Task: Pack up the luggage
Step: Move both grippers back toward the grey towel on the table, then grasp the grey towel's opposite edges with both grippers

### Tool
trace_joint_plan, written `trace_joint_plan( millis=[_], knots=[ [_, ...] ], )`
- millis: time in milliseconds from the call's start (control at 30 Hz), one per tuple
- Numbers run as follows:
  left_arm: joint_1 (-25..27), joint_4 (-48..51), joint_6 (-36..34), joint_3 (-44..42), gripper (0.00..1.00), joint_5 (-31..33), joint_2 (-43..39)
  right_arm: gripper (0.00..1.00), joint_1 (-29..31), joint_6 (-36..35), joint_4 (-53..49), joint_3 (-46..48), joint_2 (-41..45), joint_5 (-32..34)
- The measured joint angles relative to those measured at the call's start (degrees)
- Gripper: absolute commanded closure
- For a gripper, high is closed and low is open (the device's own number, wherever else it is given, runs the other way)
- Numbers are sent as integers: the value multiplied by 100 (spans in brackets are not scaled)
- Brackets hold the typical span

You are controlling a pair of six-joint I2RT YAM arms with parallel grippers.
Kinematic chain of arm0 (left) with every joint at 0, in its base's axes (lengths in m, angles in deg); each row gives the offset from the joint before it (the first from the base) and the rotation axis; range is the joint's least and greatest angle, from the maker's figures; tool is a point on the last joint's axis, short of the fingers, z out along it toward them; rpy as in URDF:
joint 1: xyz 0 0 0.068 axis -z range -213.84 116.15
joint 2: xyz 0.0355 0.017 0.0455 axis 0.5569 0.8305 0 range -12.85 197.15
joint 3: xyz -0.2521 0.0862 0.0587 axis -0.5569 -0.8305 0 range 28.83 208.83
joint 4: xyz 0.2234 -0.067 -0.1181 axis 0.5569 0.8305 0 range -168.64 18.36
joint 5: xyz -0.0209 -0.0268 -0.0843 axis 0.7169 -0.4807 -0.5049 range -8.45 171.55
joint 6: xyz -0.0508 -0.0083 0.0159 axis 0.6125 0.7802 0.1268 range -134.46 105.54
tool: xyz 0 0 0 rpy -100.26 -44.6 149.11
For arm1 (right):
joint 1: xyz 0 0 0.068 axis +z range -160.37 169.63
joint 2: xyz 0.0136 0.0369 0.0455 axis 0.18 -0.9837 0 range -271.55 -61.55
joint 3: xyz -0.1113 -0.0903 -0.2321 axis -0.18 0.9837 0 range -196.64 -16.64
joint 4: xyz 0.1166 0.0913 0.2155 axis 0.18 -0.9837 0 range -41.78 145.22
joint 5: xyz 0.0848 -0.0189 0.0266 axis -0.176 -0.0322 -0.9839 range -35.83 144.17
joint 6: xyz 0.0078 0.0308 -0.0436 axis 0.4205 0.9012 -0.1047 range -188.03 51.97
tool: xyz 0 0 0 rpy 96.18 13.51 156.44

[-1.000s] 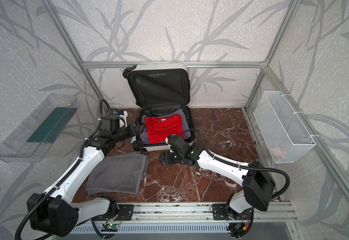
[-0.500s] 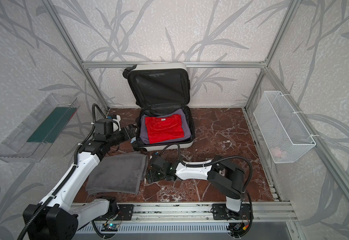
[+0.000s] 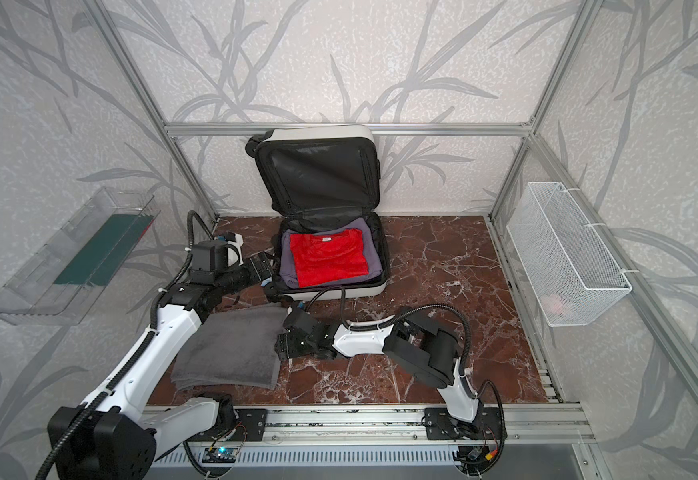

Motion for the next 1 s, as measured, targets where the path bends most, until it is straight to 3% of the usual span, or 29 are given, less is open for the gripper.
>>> trace_joint_plan(
  millis=[133, 400, 700, 1000],
  knots=[
    [-4, -2, 37, -66, 1, -15, 0, 36, -26, 105, 153, -17, -87, -52],
    [-13, -37, 81, -138, 1, -68, 0, 99, -188, 413, 511, 17, -295, -337],
    [-13, -9, 76, -138, 1, -164, -4, 100, -507, 568, 1134, 1058, 223, -728],
    [-13, 131, 87, -138, 1, -424, -195, 100, -1589, 232, 758, 2977, 1912, -1169]
  ],
)
